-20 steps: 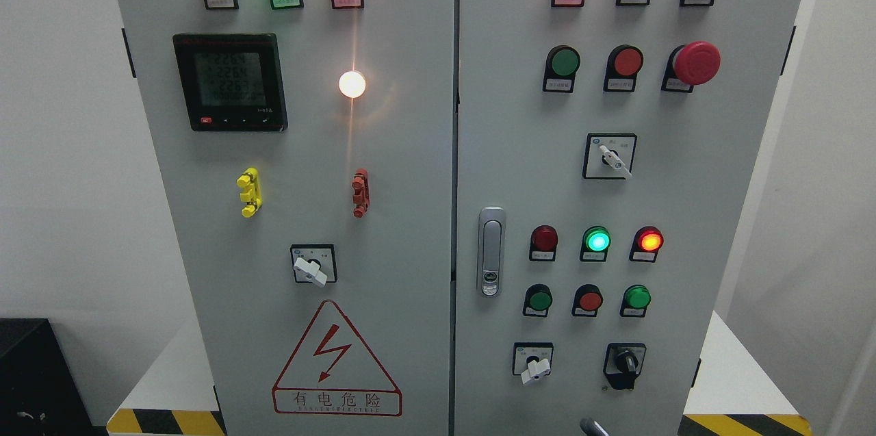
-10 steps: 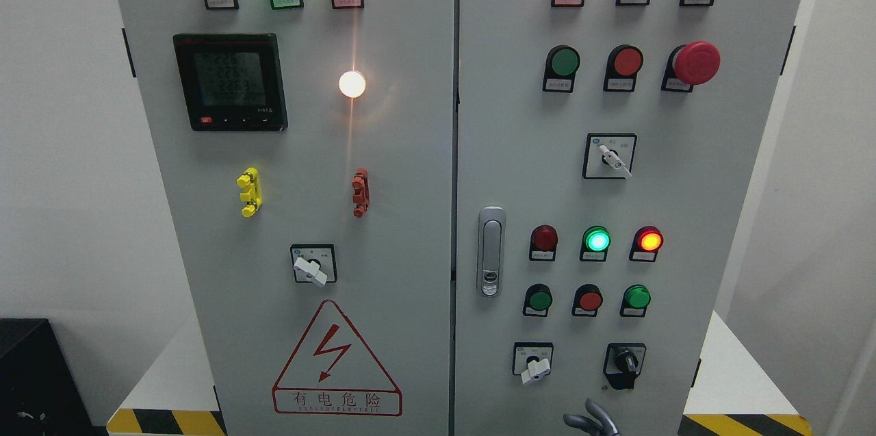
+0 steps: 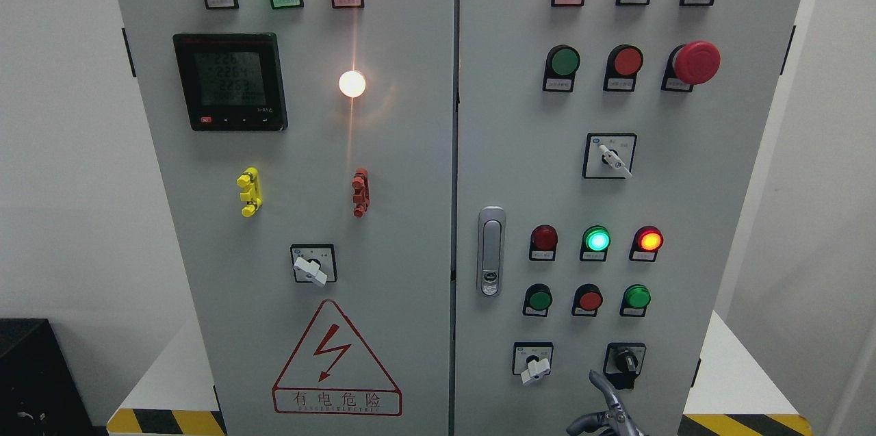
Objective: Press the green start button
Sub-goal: 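Raise the right hand up toward the lower row of push buttons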
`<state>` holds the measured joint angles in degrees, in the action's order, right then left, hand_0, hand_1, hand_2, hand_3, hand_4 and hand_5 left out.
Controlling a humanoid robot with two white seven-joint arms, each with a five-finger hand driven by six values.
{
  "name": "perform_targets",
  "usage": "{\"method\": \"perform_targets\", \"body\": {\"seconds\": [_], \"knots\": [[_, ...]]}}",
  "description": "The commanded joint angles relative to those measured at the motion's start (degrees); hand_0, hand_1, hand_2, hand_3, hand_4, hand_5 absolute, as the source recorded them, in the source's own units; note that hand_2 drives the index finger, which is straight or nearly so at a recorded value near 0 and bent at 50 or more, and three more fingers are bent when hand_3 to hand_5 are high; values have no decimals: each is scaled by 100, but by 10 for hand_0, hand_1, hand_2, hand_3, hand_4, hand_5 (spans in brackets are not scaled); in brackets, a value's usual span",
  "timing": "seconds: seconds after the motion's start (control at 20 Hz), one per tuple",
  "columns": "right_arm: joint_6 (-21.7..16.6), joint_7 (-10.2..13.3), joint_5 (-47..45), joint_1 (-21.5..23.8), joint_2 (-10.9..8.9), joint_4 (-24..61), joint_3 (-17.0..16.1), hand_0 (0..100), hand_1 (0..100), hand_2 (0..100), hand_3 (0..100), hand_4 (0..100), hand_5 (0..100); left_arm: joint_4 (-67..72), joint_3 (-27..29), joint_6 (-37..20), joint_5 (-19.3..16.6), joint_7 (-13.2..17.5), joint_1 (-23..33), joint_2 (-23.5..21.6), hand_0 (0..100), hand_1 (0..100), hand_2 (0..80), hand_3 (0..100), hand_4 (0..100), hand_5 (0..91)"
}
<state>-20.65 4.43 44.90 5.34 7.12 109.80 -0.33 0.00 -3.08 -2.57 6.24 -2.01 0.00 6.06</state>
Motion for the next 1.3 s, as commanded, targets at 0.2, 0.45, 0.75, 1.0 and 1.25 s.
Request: {"method": "perform_targets", "body": {"seconds": [0.2, 0.45, 0.75, 1.0, 1.25], "knots": [[-44, 312, 1968, -700, 27, -336, -284, 383, 372, 0, 684, 727, 828, -158, 0, 2, 0, -1, -132, 0, 120, 556, 0, 0, 0, 0], [140, 795, 2847, -877, 27, -398, -196, 420, 350, 0, 759, 784, 939, -158, 0, 2, 0, -1, -132, 0, 120, 556, 0, 0, 0, 0], [491, 989, 3200, -912, 35, -582, 182, 388, 333, 0, 820, 847, 1000, -158, 0, 2, 0, -1, -132, 0, 120, 556, 0, 0, 0, 0], [615, 1016, 3297, -1043, 36, -880, 296, 371, 333, 0, 827, 851, 1000, -158, 0, 2, 0, -1, -132, 0, 120, 556, 0, 0, 0, 0], [615, 1016, 3376, -1228, 36, -1127, 296, 359, 336, 0, 831, 852, 1000, -158, 0, 2, 0, -1, -132, 0, 120, 556, 0, 0, 0, 0]]}}
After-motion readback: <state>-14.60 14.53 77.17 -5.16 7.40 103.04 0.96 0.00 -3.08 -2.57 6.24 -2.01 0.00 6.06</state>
